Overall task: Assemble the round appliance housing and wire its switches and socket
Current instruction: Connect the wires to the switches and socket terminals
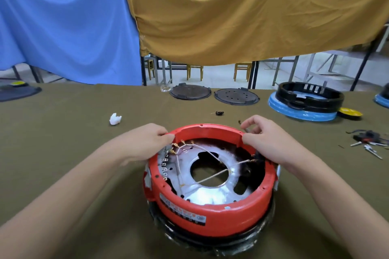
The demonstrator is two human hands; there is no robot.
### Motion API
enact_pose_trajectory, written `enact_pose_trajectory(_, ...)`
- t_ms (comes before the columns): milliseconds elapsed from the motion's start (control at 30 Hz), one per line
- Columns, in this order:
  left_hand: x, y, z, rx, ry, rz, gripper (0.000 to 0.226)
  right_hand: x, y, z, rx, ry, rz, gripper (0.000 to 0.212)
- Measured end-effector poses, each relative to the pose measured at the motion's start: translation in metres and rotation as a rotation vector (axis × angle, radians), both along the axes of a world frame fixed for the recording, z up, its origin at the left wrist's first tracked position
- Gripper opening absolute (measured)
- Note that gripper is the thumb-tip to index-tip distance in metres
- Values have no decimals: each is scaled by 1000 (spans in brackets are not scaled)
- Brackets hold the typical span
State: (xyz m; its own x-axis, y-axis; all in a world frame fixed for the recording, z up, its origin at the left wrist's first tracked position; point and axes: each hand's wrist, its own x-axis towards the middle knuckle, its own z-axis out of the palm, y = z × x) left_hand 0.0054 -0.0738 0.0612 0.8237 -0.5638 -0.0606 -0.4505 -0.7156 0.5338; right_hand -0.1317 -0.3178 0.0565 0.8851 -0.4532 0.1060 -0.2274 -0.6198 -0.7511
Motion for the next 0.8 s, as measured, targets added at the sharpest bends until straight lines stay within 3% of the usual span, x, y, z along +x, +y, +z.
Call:
enact_pose_trajectory(67,7,-5,6,9,0,-78,35,-1,-5,0,-32,30,-1,9)
enact_pose_trajectory(233,16,-35,15,-80,56,-247,23,0,-8,-1,-94,28,-32,38)
enact_pose_trajectory(367,18,-45,8,-264,125,-184,29,1,-5,-4,-66,-10,33,19)
enact_pose_trajectory(433,19,-29,6,-250,201,-142,31,2,-5,-4,-66,-10,69,13)
enact_pose_trajectory(533,18,-1,0,-152,273,-118,19,4,-7,-4,-87,-12,71,10)
enact_pose_trajectory(633,15,-3,0,-257,280,-92,10,5,-8,-3,-114,-4,33,8)
enact_pose_trajectory(800,19,-31,-1,-411,231,-75,14,5,-12,-5,-169,17,-52,12)
